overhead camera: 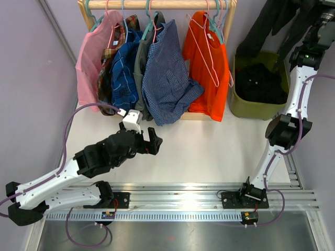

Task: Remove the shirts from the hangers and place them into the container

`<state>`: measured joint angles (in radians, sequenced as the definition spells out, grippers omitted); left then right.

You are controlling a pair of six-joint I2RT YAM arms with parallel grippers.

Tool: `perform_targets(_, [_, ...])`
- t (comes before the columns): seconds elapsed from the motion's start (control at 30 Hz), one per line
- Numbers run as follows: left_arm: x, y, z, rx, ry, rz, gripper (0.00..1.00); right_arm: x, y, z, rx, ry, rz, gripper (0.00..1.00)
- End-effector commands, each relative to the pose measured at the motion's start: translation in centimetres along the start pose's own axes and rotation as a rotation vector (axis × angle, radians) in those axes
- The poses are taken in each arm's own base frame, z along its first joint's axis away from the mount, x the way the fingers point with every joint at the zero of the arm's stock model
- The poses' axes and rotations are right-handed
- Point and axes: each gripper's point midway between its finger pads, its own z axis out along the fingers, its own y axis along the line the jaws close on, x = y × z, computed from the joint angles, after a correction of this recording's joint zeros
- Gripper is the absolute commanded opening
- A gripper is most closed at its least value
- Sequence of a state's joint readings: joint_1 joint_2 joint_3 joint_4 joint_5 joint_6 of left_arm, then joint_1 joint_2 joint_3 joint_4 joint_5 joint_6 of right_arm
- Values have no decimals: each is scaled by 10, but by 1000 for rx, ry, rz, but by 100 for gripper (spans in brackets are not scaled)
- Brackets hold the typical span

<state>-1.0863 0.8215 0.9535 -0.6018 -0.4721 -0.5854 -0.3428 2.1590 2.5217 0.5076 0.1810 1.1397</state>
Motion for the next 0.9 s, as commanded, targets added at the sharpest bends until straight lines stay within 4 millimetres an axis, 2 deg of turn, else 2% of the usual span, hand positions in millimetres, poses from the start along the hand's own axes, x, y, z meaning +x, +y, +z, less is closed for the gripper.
perform_targets(0.0, [-15,-6,0,1,-45,-31,99,7,7,-13,-89,63,132,0])
perform_targets(0.03, [-13,-7,2,-1,-36,-28,99,16,3,-18,-95,106,134,0])
perform_targets(0.07, [-13,-7,3,0,-38,-29,99,25,-10,-27,-80,140,160,0])
perform_targets(0.1, [-11,-7,4,-2,-34,-28,99,34,-13,-34,-91,180,165,0])
perform_targets(0.13, [-10,-6,5,-4,-34,-29,99,38,-7,-41,-114,223,157,0])
perform_targets(0.17, [-10,-7,7,0,-37,-32,99,49,-32,-53,-63,258,118,0])
perform_targets(0.2, [-9,-8,8,3,-35,-34,99,51,-41,-60,-34,270,87,0])
perform_targets(0.23, [-6,-8,9,6,-30,-35,99,39,-25,-61,-28,230,48,0])
perform_targets(0.27, [-5,-8,10,5,-28,-35,99,42,-59,-76,59,229,-52,0])
perform_targets(0.3, [-3,-9,11,11,-20,-34,99,38,-77,-81,143,219,-100,0])
perform_targets(0.33, [-1,-10,12,12,-14,-32,99,29,-84,-87,197,186,-150,0])
perform_targets(0.37, [0,-9,12,11,-12,-31,99,28,-101,-94,261,205,-239,0])
perform_targets(0.43, [2,-10,15,13,-7,-26,99,22,-115,-101,328,223,-361,0])
perform_targets(0.47, [2,-11,15,15,-7,-27,99,26,-135,-112,412,277,-401,0])
perform_targets(0.5, [2,-12,16,17,-7,-27,99,31,-144,-118,449,318,-431,0])
perform_targets(0.6, [5,-17,19,36,0,-33,99,45,-187,-142,601,470,-565,0])
perform_targets(0.63, [6,-18,20,39,5,-39,99,48,-214,-155,675,496,-623,0])
perform_targets(0.67, [8,-18,22,41,13,-39,99,43,-236,-170,781,514,-729,0])
perform_targets(0.7, [9,-18,22,40,14,-41,99,45,-235,-174,787,539,-750,0])
perform_targets(0.73, [11,-18,22,39,20,-46,99,31,-243,-178,839,485,-813,0])
perform_targets(0.77, [14,-16,22,35,27,-43,99,25,-255,-190,881,470,-864,0])
perform_targets(0.8, [13,-16,22,34,25,-48,99,10,-254,-192,919,410,-904,0])
perform_targets(0.87, [12,-15,20,35,19,-53,99,-2,-261,-205,976,378,-945,0])
